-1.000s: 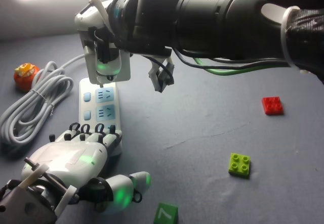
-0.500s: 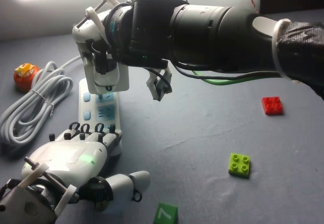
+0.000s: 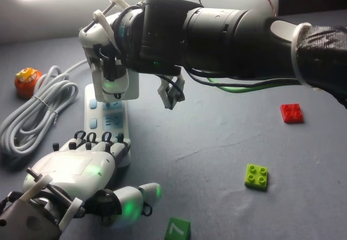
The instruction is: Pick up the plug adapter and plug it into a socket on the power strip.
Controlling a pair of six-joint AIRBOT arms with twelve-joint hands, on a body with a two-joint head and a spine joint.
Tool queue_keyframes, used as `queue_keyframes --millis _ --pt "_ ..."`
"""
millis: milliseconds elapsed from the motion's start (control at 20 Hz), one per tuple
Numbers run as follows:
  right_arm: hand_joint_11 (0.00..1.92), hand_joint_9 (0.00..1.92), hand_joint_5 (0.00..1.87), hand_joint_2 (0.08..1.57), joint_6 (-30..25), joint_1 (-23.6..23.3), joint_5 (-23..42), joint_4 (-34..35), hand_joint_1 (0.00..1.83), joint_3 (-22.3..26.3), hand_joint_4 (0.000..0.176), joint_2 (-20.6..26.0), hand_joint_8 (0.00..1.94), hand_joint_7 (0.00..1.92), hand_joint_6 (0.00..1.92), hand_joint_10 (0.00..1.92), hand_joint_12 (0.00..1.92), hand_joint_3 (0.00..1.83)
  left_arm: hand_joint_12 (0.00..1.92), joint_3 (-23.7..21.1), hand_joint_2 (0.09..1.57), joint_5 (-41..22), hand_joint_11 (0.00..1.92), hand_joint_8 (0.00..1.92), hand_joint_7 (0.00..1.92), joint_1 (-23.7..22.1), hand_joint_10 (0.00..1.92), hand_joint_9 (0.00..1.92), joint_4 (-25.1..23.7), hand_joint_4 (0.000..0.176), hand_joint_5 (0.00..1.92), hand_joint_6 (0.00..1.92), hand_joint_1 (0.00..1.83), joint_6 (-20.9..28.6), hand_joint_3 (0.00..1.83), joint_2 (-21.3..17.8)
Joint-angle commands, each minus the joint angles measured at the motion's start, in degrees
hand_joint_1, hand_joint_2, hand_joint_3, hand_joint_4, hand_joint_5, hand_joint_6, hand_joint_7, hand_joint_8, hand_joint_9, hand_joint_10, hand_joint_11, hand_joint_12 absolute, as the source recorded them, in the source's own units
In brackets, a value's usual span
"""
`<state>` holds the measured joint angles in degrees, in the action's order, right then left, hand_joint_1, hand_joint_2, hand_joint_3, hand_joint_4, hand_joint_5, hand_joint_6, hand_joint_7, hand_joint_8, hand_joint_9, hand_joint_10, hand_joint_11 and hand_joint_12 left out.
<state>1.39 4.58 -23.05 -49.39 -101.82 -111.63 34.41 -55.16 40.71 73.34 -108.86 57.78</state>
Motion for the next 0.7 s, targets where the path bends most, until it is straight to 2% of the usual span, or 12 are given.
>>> queue_keyframes --millis 0,350,600,650 --pt "0.82 1.3 1.02 1.07 -0.1 -0.4 3.5 -1.9 1.25 -0.3 0.0 -0.1 0.74 1.17 0.84 0.01 1.2 0.0 0.58 0.2 1.25 0.2 0.0 0.0 0.19 -0.3 0.01 0.19 -1.1 0.0 0.13 0.0 0.0 0.2 0.0 0.6" --pt "0.8 1.3 1.02 1.07 -0.2 -0.4 3.4 -1.9 1.25 -1.2 0.0 -1.9 0.78 1.16 0.83 0.0 1.17 0.0 0.58 0.3 1.26 0.2 0.0 0.0 0.2 -0.4 0.0 0.19 -1.1 0.0 0.13 0.0 0.0 0.2 0.0 0.7" --pt "0.73 1.3 1.04 1.07 -0.5 0.3 2.6 -1.9 1.25 -1.3 0.0 -3.7 0.77 1.17 0.79 0.0 1.34 0.0 0.61 0.2 1.26 0.2 0.0 0.0 0.21 -0.4 0.01 0.2 -1.1 0.0 0.14 0.0 0.0 0.2 0.0 0.7" --pt "0.73 1.3 1.04 1.06 -0.5 0.6 2.5 -1.9 1.25 -1.3 0.0 -4.0 0.76 1.17 0.8 0.0 1.35 0.0 0.57 0.2 1.26 0.2 0.0 0.0 0.19 -0.4 0.0 0.18 -1.1 0.0 0.14 0.0 0.0 0.2 0.0 0.7"
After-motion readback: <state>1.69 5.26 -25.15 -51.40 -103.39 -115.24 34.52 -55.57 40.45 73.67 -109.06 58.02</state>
